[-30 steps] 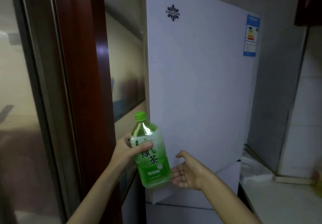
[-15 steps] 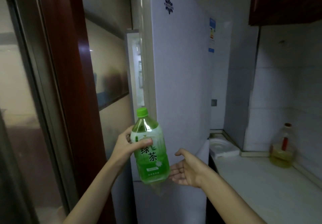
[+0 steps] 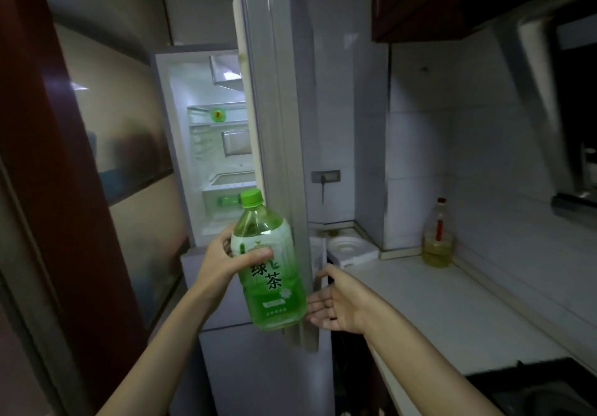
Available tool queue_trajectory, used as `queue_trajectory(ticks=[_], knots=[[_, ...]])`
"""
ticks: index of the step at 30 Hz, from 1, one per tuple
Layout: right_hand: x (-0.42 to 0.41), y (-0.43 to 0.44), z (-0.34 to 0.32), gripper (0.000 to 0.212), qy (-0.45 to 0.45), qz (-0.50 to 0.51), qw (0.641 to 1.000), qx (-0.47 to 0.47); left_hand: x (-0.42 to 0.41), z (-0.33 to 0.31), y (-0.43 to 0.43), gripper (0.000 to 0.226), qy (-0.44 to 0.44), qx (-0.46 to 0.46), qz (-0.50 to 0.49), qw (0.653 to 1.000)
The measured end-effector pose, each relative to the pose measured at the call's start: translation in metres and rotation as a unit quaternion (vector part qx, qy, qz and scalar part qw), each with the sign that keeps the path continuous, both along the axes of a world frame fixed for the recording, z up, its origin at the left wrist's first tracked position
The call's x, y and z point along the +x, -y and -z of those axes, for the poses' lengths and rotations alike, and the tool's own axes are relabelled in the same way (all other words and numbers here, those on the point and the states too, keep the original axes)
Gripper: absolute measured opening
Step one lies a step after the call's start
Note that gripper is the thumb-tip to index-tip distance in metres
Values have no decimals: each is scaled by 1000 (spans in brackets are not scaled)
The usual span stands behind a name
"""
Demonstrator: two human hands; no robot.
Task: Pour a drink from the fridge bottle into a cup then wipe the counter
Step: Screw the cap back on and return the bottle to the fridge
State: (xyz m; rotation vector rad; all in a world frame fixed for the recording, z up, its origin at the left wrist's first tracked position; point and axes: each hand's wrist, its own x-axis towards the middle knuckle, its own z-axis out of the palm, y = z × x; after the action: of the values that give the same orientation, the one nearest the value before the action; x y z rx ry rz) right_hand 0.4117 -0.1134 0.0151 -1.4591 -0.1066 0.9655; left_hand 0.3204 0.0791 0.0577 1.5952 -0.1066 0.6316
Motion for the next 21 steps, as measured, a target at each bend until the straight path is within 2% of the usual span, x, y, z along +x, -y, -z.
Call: queue_trajectory(ticks=[7, 14, 21], knots=[[9, 45, -2, 53, 4, 43, 999, 2, 30, -1, 37, 97, 5, 31, 55, 998], [16, 89, -1, 45, 6, 118, 993, 5, 59, -3, 82, 68, 16, 49, 123, 991], [21, 105, 5, 39, 6, 192, 981, 21, 83, -4, 94, 69, 14, 27, 141, 989]])
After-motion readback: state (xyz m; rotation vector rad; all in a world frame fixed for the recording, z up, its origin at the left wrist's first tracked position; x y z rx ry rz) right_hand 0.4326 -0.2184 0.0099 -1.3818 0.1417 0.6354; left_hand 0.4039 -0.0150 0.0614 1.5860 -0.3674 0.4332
